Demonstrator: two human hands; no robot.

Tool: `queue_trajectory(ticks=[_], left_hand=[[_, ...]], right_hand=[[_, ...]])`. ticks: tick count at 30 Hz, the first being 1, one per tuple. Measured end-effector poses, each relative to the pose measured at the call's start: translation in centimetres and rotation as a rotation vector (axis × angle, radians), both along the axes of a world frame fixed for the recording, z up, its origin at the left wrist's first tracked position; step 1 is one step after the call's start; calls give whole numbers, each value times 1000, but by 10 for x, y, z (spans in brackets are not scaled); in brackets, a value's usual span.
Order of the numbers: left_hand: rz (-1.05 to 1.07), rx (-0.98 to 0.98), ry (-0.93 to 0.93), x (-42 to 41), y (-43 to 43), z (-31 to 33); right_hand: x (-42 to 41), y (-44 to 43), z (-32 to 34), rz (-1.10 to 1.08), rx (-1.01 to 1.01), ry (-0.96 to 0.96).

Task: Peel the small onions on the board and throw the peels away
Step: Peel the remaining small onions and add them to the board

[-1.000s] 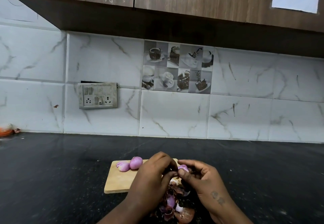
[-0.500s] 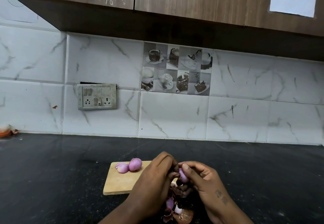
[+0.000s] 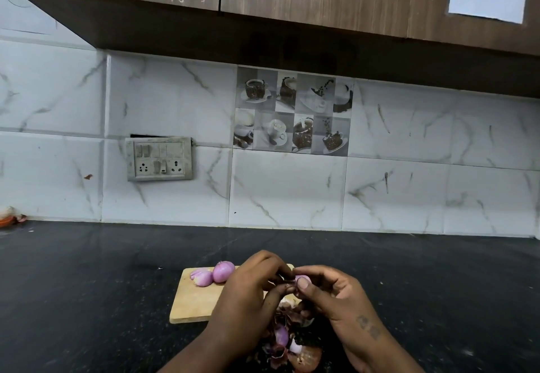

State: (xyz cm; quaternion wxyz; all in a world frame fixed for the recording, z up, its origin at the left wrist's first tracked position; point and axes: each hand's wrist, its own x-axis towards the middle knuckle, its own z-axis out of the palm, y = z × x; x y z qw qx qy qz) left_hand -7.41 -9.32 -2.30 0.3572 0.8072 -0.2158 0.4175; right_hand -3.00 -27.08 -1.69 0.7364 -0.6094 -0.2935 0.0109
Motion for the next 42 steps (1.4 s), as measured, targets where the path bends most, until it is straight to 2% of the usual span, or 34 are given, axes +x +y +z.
queue_trajectory(ticks=[3, 6, 10, 16, 24, 34, 42], left_hand=[[-15, -52, 21, 1, 2, 1], [-25, -7, 32, 0, 3, 2], [-28, 71, -30, -2, -2, 3], [-78, -1, -12, -2, -3, 2], [26, 27, 0, 3, 0, -3], [122, 105, 48, 3, -1, -3], [72, 268, 25, -2, -3, 2]], right_hand=[[3, 1, -2, -65, -34, -57], [3, 1, -1, -74, -48, -87], [-1, 2, 1, -8, -19, 50], [-1, 2, 4, 17, 3, 126], [3, 4, -1, -1, -65, 44], [7, 2, -5, -221, -203, -198], [1, 2, -2, -55, -76, -17]])
